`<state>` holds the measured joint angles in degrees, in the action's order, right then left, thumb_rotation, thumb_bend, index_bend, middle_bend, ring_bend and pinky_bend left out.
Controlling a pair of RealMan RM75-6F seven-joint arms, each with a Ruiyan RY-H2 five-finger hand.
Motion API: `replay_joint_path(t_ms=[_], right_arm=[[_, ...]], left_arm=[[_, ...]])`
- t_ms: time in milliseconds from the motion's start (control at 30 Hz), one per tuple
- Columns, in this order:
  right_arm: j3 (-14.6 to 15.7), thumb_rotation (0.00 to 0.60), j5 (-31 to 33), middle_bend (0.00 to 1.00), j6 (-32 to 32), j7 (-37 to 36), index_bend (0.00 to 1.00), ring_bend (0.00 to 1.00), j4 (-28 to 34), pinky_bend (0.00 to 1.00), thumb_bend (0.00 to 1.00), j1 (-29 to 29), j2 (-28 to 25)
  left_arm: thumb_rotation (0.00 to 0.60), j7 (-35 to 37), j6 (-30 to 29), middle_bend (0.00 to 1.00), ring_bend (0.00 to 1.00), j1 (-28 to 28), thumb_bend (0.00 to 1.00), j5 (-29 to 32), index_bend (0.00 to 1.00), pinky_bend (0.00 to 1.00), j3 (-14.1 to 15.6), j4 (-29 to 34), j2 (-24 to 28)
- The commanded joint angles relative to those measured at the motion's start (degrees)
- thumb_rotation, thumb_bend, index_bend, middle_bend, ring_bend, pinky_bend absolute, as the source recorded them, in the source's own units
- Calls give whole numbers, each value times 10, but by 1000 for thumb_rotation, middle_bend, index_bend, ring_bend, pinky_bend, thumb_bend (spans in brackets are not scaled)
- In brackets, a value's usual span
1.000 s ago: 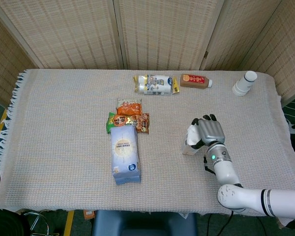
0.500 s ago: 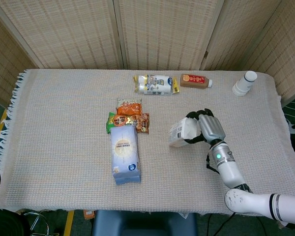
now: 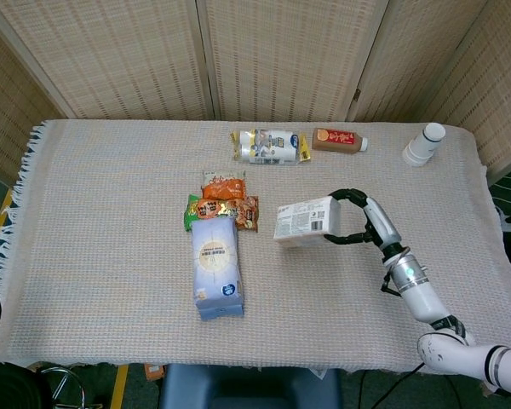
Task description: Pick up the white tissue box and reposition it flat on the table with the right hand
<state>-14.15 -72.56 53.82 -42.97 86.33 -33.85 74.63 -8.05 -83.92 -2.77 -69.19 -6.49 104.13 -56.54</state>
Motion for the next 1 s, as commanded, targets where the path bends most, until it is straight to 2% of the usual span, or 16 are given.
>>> replay_joint_path(t_ms=[33, 200, 533, 633, 833, 1000], right_arm=[[32, 600, -95, 497, 5, -111, 484, 447, -108, 0, 281, 24, 47], [53, 600, -139, 498, 60, -152, 484, 447, -204, 0, 293, 30, 106], [76, 600, -179, 500, 164, -263, 508, 447, -402, 0, 319, 39, 235], [84, 600, -183, 500, 170, -290, 508, 447, -442, 0, 319, 37, 256], [93, 600, -182, 500, 162, -303, 508, 447, -481, 0, 321, 37, 277], [101, 600, -181, 500, 152, -291, 508, 447, -517, 0, 321, 32, 294]], left_arm=[[600, -1, 1, 0, 0, -1, 525, 0, 138, 108, 0, 0, 0], [600, -2, 4, 0, 0, -1, 525, 2, 140, 108, 1, 0, 0], [600, 0, 6, 0, 0, -2, 525, 5, 140, 108, 0, -1, 1], [600, 1, 5, 0, 0, -2, 525, 5, 140, 108, 0, -1, 1], [600, 0, 6, 0, 0, -2, 524, 6, 140, 108, 0, -1, 1], [600, -1, 7, 0, 0, -2, 525, 7, 140, 108, 0, 0, 1]])
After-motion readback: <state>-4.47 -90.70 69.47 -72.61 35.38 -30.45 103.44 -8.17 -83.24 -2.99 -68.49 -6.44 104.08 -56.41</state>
